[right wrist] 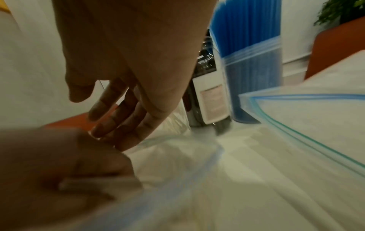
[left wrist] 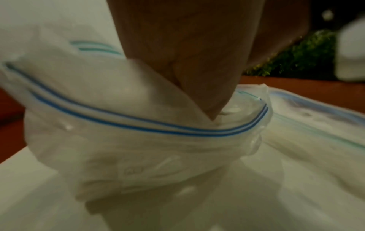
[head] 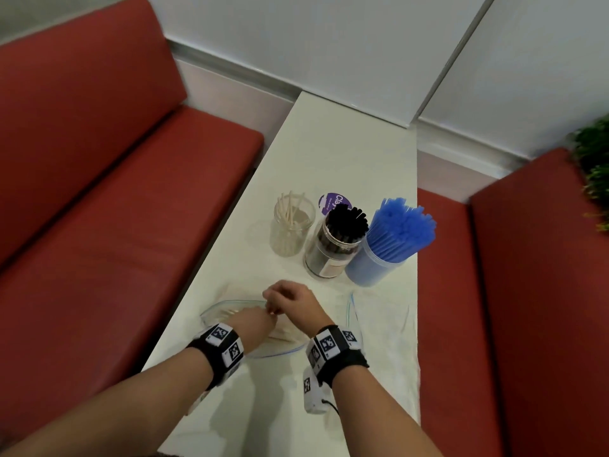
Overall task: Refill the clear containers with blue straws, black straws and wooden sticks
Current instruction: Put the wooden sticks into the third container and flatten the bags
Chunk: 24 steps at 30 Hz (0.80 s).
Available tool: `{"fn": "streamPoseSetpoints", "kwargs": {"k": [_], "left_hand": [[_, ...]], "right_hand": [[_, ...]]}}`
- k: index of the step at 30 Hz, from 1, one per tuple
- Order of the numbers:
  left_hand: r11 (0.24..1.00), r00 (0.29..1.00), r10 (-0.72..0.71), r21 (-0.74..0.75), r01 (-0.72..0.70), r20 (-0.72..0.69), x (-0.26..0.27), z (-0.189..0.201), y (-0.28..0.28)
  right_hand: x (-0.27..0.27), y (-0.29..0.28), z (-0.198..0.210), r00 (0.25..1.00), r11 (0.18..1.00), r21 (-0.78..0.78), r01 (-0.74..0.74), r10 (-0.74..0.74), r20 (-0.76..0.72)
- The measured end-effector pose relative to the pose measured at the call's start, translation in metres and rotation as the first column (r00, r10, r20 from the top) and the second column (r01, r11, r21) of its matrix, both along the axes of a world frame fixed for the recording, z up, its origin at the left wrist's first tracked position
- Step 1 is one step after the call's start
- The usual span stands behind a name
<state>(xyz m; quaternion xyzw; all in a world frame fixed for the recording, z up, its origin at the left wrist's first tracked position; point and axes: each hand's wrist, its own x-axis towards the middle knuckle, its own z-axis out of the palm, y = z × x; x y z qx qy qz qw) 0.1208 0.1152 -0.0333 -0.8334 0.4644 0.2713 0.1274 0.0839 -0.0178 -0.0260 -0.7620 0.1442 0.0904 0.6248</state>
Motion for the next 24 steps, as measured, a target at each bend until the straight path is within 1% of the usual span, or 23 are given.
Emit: {"fn": "streamPoseSetpoints", "kwargs": {"k": [2,5,7,9,10,12,13,14,15,16,17,18,19,20,21,22,23,24], "left_hand": [[1.000,0.998,0.026,0.010,-0.025,-0.051,0.004,0.005,-0.001],[0.997,0.990,0.079,-0.011,-0.081,-0.118,0.010,0.016,-0.002],[0.992,0.987,0.111,-0.048,-0.117,-0.120,0.014,0.024,-0.001],[0.985,0.981,0.157,-0.049,-0.163,-0.117,0.016,0.028,0.002],[0.982,0.977,0.178,-0.050,-0.184,-0.114,0.016,0.028,0.004],[0.977,0.978,0.183,-0.097,-0.192,-0.095,0.016,0.027,0.009],[0.975,0.981,0.176,-0.125,-0.186,-0.082,0.015,0.025,0.012],[0.971,0.981,0.175,-0.148,-0.186,-0.080,0.013,0.023,0.014],[0.964,0.978,0.188,-0.174,-0.203,-0.094,0.012,0.021,0.016],[0.949,0.970,0.215,-0.208,-0.236,-0.118,0.012,0.019,0.017],[0.923,0.955,0.254,-0.257,-0.287,-0.153,0.012,0.019,0.018],[0.877,0.933,0.301,-0.328,-0.352,-0.196,0.013,0.020,0.018],[0.804,0.901,0.350,-0.411,-0.429,-0.255,0.015,0.023,0.018],[0.707,0.855,0.392,-0.483,-0.517,-0.341,0.017,0.029,0.017],[0.590,0.785,0.415,-0.522,-0.617,-0.459,0.019,0.038,0.015],[0.466,0.695,0.404,-0.520,-0.716,-0.594,0.021,0.049,0.011],[0.353,0.596,0.358,-0.487,-0.799,-0.719,0.024,0.062,0.005],[0.253,0.501,0.278,-0.441,-0.861,-0.819,0.026,0.075,-0.002]], "right_hand": [[-0.013,-0.003,-0.011,0.999,0.999,-0.036,-0.023,0.022,-0.031],[-0.022,-0.010,-0.016,0.997,0.996,-0.070,-0.050,0.045,-0.065],[-0.026,-0.013,-0.013,0.993,0.996,-0.054,-0.076,0.071,-0.090],[-0.028,-0.015,-0.010,0.984,0.991,-0.057,-0.121,0.113,-0.139],[-0.029,-0.017,-0.008,0.975,0.984,-0.083,-0.159,0.143,-0.170],[-0.033,-0.021,-0.008,0.950,0.949,-0.190,-0.250,0.203,-0.235],[-0.034,-0.022,-0.009,0.939,0.922,-0.257,-0.290,0.222,-0.264],[-0.035,-0.024,-0.009,0.937,0.904,-0.307,-0.298,0.215,-0.275],[-0.035,-0.024,-0.008,0.946,0.910,-0.319,-0.266,0.184,-0.265],[-0.036,-0.025,-0.007,0.962,0.941,-0.276,-0.194,0.128,-0.240],[-0.037,-0.025,-0.006,0.978,0.980,-0.180,-0.089,0.052,-0.200],[-0.038,-0.026,-0.003,0.985,0.996,-0.084,0.005,-0.020,-0.170],[-0.040,-0.028,-0.001,0.985,0.996,-0.011,0.086,-0.087,-0.149],[-0.041,-0.029,0.001,0.979,0.987,0.033,0.155,-0.149,-0.142],[-0.042,-0.029,0.003,0.969,0.971,0.091,0.219,-0.206,-0.137],[-0.041,-0.027,0.006,0.955,0.944,0.171,0.281,-0.258,-0.144],[-0.039,-0.024,0.011,0.939,0.903,0.268,0.337,-0.301,-0.165],[-0.036,-0.021,0.017,0.925,0.853,0.362,0.376,-0.325,-0.196]]}}
